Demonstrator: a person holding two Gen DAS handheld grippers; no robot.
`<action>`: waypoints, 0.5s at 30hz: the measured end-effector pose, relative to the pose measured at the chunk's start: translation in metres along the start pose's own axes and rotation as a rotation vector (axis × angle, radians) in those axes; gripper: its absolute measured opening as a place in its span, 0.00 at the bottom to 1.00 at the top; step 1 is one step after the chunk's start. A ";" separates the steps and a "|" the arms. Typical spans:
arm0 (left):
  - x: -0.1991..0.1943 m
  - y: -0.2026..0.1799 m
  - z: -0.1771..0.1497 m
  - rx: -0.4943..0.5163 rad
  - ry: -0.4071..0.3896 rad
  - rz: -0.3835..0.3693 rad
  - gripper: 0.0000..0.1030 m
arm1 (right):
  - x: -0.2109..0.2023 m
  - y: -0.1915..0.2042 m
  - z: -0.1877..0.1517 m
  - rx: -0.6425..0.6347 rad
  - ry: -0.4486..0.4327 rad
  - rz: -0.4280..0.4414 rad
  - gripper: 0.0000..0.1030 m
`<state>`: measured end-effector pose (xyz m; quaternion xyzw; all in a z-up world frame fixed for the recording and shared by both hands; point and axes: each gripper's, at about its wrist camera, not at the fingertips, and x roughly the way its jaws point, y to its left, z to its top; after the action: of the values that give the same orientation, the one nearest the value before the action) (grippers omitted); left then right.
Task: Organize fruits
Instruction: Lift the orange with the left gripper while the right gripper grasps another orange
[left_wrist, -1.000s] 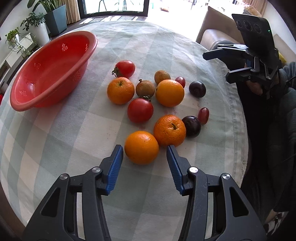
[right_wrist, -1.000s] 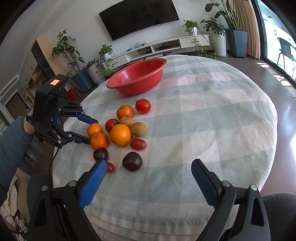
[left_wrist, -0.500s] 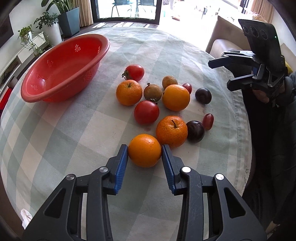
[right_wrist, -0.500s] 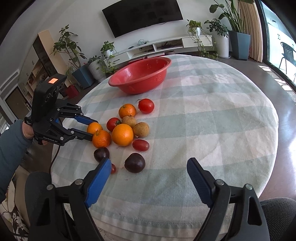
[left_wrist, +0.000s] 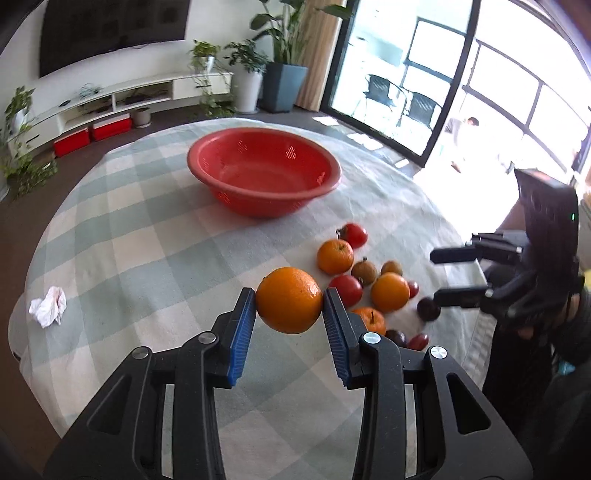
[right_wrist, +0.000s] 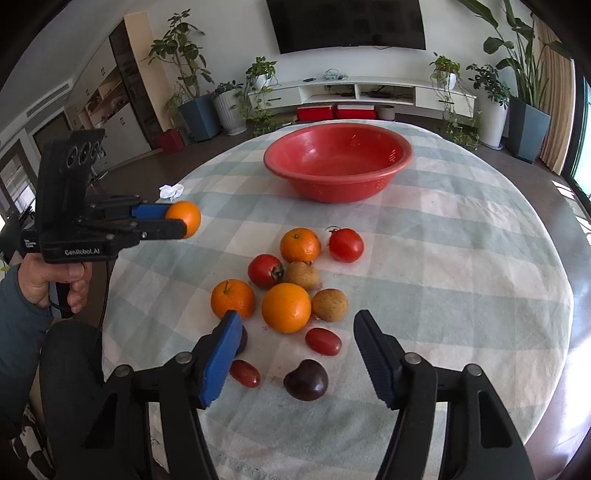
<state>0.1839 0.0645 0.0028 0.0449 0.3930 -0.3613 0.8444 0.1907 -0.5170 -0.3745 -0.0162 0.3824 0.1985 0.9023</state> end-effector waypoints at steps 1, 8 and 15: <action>-0.002 -0.003 0.001 -0.032 -0.023 0.015 0.34 | 0.005 0.003 0.002 -0.007 0.012 0.000 0.59; 0.001 -0.021 0.001 -0.094 -0.086 0.041 0.34 | 0.028 0.013 0.003 -0.036 0.080 -0.040 0.52; 0.002 -0.008 -0.012 -0.155 -0.133 0.020 0.34 | 0.042 0.020 0.004 -0.095 0.110 -0.086 0.49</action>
<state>0.1722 0.0617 -0.0051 -0.0409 0.3625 -0.3236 0.8731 0.2125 -0.4829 -0.3979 -0.0864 0.4203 0.1765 0.8858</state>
